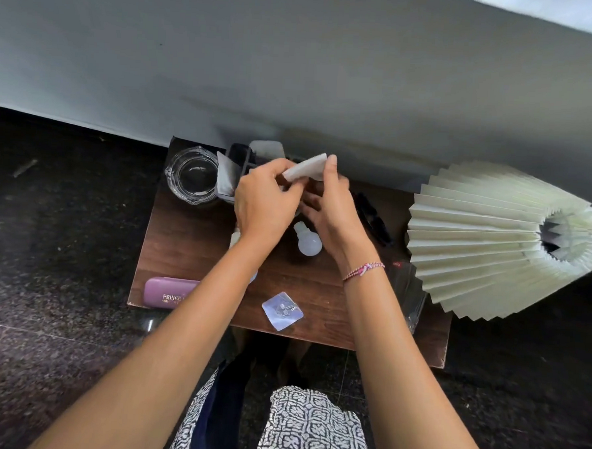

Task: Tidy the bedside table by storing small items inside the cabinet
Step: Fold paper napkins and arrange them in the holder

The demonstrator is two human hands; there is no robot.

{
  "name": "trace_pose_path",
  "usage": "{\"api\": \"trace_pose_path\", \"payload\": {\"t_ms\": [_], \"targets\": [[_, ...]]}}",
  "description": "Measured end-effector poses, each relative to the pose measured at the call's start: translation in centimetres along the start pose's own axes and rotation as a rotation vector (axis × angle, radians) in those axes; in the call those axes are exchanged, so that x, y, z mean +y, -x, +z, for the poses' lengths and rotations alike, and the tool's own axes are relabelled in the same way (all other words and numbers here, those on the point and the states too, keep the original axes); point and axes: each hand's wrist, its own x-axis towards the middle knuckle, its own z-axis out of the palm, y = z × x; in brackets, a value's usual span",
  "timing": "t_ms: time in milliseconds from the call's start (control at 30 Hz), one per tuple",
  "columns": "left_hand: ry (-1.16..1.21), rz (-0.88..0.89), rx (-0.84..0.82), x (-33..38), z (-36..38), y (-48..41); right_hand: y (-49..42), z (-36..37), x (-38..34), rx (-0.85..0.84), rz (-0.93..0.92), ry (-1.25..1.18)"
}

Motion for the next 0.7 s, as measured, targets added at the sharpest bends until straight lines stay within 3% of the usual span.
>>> {"api": "trace_pose_path", "payload": {"t_ms": [300,467,700], "targets": [[0.148,-0.090,-0.190,-0.6,1.2,1.4,-0.3,-0.4,0.8,0.003,0.001,0.133],[0.199,-0.100,-0.214,-0.7,1.5,1.9,0.0,-0.5,0.5,0.002,-0.013,0.308],[0.257,-0.158,-0.249,-0.8,0.9,1.7,0.6,-0.1,-0.1,-0.043,-0.043,0.371]]}}
